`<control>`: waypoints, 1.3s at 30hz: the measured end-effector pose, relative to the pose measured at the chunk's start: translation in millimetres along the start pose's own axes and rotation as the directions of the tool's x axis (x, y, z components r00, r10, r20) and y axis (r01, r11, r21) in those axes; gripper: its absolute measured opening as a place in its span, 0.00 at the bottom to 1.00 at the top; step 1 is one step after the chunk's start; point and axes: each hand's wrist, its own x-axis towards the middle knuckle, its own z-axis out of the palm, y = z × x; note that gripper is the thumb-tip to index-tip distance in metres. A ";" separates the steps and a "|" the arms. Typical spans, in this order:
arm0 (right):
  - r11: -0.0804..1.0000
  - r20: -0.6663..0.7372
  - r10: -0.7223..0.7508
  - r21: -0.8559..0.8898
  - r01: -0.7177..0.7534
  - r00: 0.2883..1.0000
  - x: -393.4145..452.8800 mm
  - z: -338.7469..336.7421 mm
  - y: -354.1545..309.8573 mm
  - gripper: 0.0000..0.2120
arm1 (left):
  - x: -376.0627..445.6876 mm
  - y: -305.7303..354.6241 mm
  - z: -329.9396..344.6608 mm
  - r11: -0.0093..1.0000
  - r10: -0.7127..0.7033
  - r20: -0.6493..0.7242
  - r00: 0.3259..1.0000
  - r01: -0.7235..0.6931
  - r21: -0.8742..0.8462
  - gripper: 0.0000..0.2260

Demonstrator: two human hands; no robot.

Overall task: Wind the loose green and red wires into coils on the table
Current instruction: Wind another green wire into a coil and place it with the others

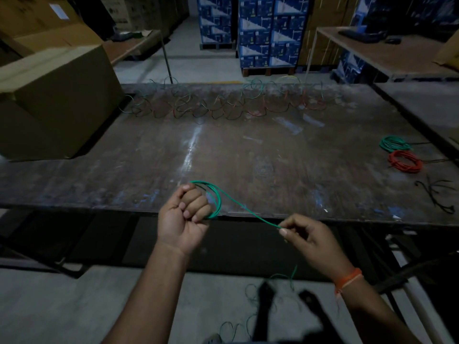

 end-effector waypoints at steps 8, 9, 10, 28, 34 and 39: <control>0.850 0.116 -0.436 -0.274 0.450 0.893 8.2 9.6 -69.6 0.05 | 10.6 -40.7 12.0 0.857 0.280 -0.269 0.921 -0.114 0.503 0.14; 0.829 0.110 -0.473 -0.280 0.484 0.874 9.3 10.8 -77.0 0.05 | 10.4 -46.4 11.4 0.803 0.311 -0.252 0.916 -0.111 0.586 0.13; 0.809 0.103 -0.509 -0.282 0.516 0.855 10.9 12.0 -83.4 0.05 | 9.5 -51.9 10.8 0.753 0.323 -0.230 0.918 -0.101 0.651 0.13; 0.959 -0.073 -0.279 0.023 0.281 0.958 54.6 22.6 -88.9 0.05 | -15.3 -47.5 20.0 0.818 -0.092 -0.127 0.988 0.148 0.555 0.13; 0.936 0.135 -0.119 0.347 0.066 0.984 51.6 43.9 -77.9 0.12 | -17.8 -35.5 14.8 0.930 -0.140 -0.093 0.986 0.163 0.331 0.14; 0.950 0.182 -0.088 0.312 0.028 0.979 54.7 57.1 -74.3 0.21 | -18.0 -21.6 8.7 0.949 -0.202 -0.026 0.979 0.203 0.240 0.11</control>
